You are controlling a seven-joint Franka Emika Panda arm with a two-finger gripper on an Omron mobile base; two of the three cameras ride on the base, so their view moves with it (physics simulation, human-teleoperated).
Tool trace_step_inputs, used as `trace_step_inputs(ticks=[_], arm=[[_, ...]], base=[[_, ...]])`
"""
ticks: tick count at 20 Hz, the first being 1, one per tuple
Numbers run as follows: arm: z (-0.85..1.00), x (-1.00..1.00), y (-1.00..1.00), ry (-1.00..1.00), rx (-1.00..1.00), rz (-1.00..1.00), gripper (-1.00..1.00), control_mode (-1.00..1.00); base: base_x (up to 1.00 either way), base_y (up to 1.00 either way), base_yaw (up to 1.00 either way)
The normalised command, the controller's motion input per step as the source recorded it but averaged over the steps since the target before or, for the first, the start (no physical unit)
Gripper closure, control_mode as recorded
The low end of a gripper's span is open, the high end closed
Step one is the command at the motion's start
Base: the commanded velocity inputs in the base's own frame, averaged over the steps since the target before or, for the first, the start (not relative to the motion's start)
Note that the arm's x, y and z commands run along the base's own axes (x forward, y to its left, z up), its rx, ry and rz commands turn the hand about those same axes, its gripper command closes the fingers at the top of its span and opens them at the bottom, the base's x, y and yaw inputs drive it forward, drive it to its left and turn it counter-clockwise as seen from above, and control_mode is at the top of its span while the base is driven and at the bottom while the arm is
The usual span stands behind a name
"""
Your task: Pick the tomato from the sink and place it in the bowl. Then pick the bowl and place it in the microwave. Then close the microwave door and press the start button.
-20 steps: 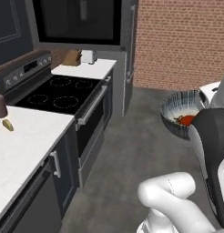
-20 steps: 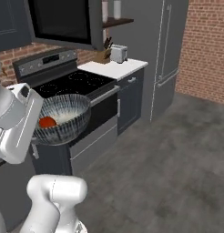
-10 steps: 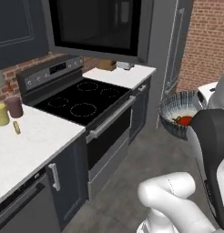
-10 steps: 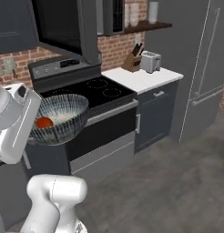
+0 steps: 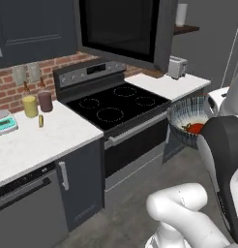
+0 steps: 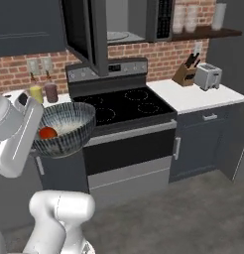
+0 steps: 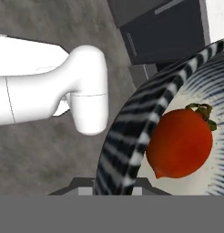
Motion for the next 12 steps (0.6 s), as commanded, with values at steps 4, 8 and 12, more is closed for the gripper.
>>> trace_step_inputs(ticks=[4,8,12], arm=[[0.00,0.00,0.00,0.00,0.00,0.00,1.00,1.00],[0.00,0.00,0.00,0.00,0.00,0.00,1.00,1.00],[0.00,0.00,0.00,0.00,0.00,0.00,1.00,1.00]], base=[[-0.18,-0.96,0.43],[-0.02,-1.00,0.37],[0.02,-0.98,0.38]])
